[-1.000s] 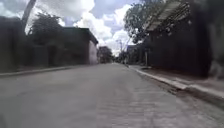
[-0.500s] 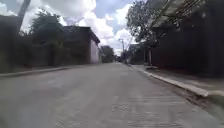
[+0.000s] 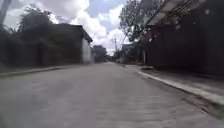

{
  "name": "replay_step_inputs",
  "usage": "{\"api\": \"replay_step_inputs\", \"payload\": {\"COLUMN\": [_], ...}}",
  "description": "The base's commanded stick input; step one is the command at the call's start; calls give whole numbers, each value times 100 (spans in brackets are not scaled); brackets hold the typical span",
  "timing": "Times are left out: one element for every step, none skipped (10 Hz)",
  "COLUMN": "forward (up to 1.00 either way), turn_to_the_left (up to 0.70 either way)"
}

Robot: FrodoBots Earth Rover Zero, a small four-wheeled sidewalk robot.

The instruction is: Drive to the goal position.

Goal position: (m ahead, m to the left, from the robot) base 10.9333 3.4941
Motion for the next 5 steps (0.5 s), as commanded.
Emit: {"api": "replay_step_inputs", "payload": {"forward": [100,100,100,100,100], "turn_to_the_left": [0,0,0,0,0]}}
